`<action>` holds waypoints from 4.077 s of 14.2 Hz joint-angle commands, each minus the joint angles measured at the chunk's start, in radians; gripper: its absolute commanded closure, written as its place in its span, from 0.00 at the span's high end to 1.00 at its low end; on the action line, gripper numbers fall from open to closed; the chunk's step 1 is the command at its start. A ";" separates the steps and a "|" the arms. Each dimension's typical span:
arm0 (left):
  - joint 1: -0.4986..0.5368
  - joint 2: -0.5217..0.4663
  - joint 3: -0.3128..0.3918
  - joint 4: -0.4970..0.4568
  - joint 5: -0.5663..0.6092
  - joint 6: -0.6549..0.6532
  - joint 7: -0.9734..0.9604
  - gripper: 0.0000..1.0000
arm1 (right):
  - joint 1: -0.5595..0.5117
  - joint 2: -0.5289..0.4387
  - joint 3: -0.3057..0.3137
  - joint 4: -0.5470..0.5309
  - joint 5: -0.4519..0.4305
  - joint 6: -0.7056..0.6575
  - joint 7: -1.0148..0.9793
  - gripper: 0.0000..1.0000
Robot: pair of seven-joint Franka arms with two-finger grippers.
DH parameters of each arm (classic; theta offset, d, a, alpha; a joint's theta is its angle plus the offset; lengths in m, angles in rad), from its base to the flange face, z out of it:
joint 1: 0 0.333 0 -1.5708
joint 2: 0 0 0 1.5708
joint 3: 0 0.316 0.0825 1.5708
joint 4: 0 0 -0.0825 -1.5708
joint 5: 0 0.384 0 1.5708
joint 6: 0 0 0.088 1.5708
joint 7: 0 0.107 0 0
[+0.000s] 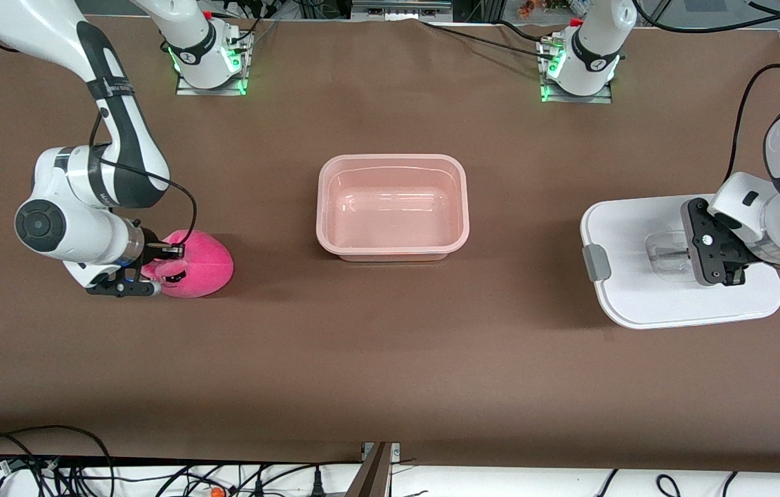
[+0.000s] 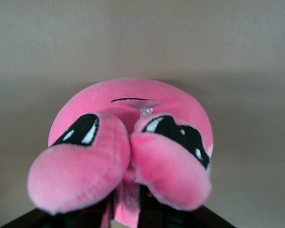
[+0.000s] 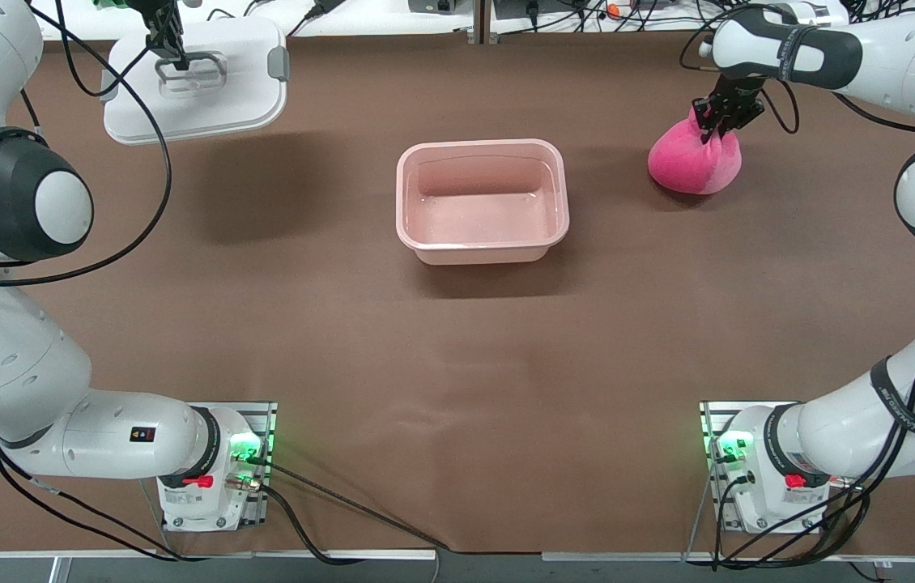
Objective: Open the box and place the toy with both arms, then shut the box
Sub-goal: 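Carry the plush toy into the pink tub with the right gripper, then open the right gripper and withdraw it from the tub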
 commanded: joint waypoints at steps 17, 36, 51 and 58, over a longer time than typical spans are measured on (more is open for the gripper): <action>-0.018 -0.003 0.001 0.014 0.012 -0.019 0.014 0.00 | 0.509 0.044 0.029 0.525 -0.090 -0.459 -0.215 0.00; -0.018 -0.003 0.001 0.014 0.009 -0.019 0.020 0.00 | 0.794 0.321 0.024 0.667 -0.278 -0.477 -0.451 0.00; -0.018 -0.003 0.001 0.016 0.000 -0.019 0.019 0.00 | 0.874 0.379 0.020 0.665 -0.177 -0.012 0.204 1.00; -0.050 -0.005 0.001 0.016 0.000 -0.019 0.005 0.00 | 0.707 0.191 -0.140 0.648 -0.060 -0.164 0.221 1.00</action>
